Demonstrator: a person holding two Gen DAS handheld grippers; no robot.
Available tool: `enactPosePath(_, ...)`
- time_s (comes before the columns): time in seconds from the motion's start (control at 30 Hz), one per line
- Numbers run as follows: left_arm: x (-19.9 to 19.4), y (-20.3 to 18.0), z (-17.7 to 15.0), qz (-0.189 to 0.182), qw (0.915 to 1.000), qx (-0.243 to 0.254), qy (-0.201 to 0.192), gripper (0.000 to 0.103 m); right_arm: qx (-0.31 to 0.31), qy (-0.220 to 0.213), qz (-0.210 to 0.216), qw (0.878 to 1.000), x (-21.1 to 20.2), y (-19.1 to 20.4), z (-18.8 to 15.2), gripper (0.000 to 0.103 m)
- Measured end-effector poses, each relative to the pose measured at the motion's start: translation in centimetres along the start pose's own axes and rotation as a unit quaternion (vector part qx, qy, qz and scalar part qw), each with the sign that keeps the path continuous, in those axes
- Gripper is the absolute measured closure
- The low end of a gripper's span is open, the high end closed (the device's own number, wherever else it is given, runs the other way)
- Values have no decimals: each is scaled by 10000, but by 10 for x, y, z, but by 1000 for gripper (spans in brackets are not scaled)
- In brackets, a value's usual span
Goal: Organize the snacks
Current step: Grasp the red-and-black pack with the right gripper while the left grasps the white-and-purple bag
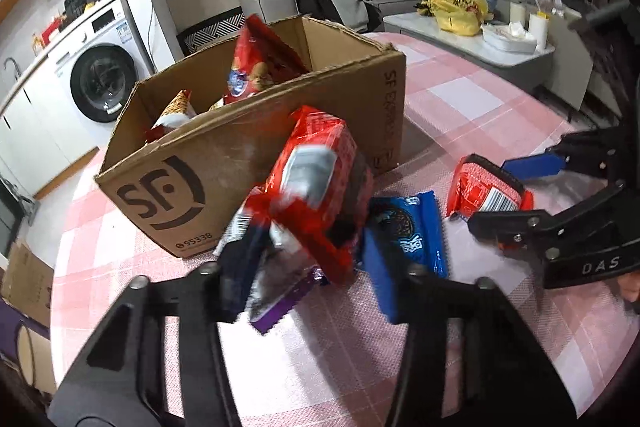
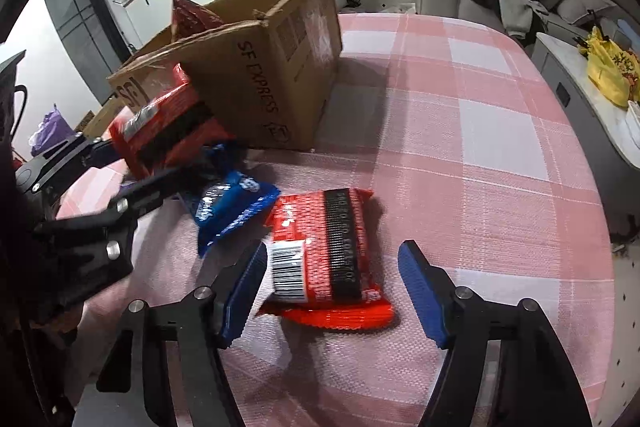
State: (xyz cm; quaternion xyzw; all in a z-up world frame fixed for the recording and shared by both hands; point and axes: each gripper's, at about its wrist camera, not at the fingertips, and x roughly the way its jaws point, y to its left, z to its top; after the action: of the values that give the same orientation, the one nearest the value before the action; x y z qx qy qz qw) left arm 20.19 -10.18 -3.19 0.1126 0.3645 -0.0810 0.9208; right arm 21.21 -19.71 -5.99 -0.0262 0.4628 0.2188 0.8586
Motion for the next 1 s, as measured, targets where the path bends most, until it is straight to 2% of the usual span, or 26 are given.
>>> enactPosePath(0.03, -2, 5, -1, -94, 9999, -72, -11, 75, -7, -4, 0, 10000, 0, 1, 0, 32)
enactPosePath(0.1, -4, 16, -3, -206, 9996, -200, -19, 81, -13, -16, 64, 10000, -1, 2, 0, 32)
enactPosePath(0.3, -8, 38, -6, -413, 9980, -482, 17, 82, -53, 0, 62, 10000, -1, 5, 0, 32)
enactPosePath(0.4, -9, 35, -9, -264, 9992, -302, 42, 81, -36, 14, 64, 10000, -3, 5, 0, 32)
enactPosePath(0.73, -6, 50, -35, -282, 9975, -520, 397, 67, 20, 33, 178, 9998, -3, 2, 0, 32)
enactPosePath(0.9, 1, 66, -36, -758, 9909, -1016, 444, 46, 15, 25, 180, 9998, -3, 2, 0, 32)
enactPosePath(1.0, 1, 73, -33, -964, 9874, -1196, 389, 43, 27, 25, 183, 9998, -3, 2, -1, 32)
